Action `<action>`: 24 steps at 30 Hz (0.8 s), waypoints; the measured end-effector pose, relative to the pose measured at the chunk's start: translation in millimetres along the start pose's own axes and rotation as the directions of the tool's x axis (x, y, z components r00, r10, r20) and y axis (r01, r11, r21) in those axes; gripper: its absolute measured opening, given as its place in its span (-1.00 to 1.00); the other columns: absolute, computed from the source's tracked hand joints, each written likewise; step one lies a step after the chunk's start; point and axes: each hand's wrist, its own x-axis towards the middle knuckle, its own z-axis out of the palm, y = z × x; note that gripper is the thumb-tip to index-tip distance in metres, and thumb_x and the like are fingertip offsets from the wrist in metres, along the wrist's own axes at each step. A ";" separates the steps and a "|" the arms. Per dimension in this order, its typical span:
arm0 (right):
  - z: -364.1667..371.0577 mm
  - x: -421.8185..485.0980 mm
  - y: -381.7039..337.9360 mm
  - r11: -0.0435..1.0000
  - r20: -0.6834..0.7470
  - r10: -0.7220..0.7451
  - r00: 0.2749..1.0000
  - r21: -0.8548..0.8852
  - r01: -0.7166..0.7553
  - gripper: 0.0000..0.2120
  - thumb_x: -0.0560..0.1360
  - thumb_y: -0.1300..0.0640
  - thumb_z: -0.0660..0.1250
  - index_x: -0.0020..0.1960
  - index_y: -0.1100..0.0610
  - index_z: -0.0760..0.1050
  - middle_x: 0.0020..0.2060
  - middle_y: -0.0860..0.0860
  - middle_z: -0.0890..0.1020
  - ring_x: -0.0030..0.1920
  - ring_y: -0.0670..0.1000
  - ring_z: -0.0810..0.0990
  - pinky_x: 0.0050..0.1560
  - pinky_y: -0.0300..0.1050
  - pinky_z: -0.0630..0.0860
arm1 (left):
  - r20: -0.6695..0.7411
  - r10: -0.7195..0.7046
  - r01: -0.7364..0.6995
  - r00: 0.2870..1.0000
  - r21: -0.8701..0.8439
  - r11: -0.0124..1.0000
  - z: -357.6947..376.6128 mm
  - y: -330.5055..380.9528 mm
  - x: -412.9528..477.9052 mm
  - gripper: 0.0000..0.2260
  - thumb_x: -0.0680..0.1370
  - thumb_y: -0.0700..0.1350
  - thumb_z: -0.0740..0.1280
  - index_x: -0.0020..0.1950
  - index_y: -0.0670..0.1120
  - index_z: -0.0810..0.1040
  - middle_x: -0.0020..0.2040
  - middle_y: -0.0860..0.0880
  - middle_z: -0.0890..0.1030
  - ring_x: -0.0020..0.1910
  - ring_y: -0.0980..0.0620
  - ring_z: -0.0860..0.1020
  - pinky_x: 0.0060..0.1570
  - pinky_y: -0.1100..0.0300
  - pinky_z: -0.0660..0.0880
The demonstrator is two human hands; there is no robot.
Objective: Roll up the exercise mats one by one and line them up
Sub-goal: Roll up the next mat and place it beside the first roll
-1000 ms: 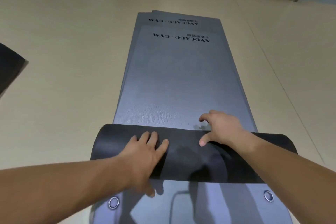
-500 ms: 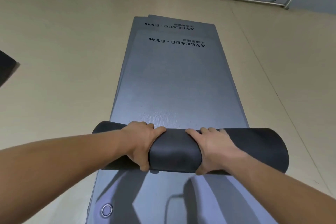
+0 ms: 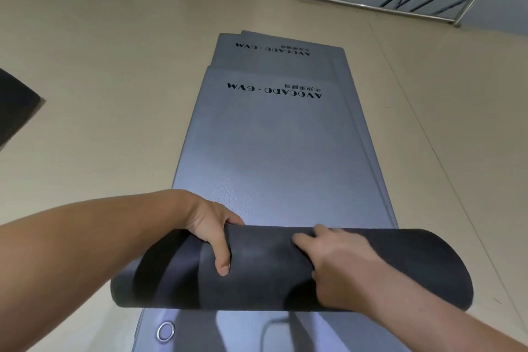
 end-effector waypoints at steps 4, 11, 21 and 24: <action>11.9 12.1 -13.0 0.997 0.131 0.081 0.988 -0.031 -0.077 0.27 0.37 -0.35 0.54 0.69 0.00 -0.27 0.64 0.21 0.03 0.64 0.26 0.03 0.53 0.20 0.24 | -0.102 -0.046 0.058 0.994 0.113 0.992 -13.0 5.2 -5.9 -0.02 0.25 0.12 0.73 0.60 0.19 0.36 0.50 0.10 0.47 0.44 -0.04 0.50 0.41 -0.01 0.50; -12.1 48.2 8.5 0.996 0.055 0.025 0.998 -0.087 -0.020 0.17 0.21 -0.44 0.56 0.63 -0.11 0.07 0.34 0.06 0.47 0.31 0.15 0.48 0.26 0.08 0.47 | -0.539 0.231 0.207 0.810 0.631 0.747 8.9 40.1 -43.4 -0.58 0.52 0.13 0.44 0.32 0.01 0.53 0.21 -0.02 0.53 0.19 -0.11 0.55 0.00 0.05 0.52; -40.1 82.8 29.5 1.000 -0.166 -0.009 0.986 -0.008 0.008 -0.15 0.29 -0.34 0.59 0.47 -0.20 0.33 0.31 -0.11 0.44 0.31 0.04 0.46 0.12 -0.01 0.41 | -0.567 0.295 0.305 0.769 0.731 0.610 89.1 -13.3 2.5 0.10 0.58 0.24 0.39 0.66 -0.17 -0.40 0.66 -0.37 -0.26 0.64 -0.45 -0.09 0.59 -0.36 0.00; -34.8 75.5 9.6 0.992 -0.251 0.020 0.968 -0.116 -0.051 -0.42 0.50 -0.19 0.47 0.45 -0.10 0.38 0.25 -0.01 0.47 0.28 0.10 0.47 0.13 0.01 0.40 | -0.595 0.262 0.368 0.760 0.725 0.582 83.7 -12.6 22.4 0.21 0.54 0.27 0.44 0.61 -0.27 -0.45 0.64 -0.44 -0.25 0.63 -0.50 -0.10 0.55 -0.46 -0.02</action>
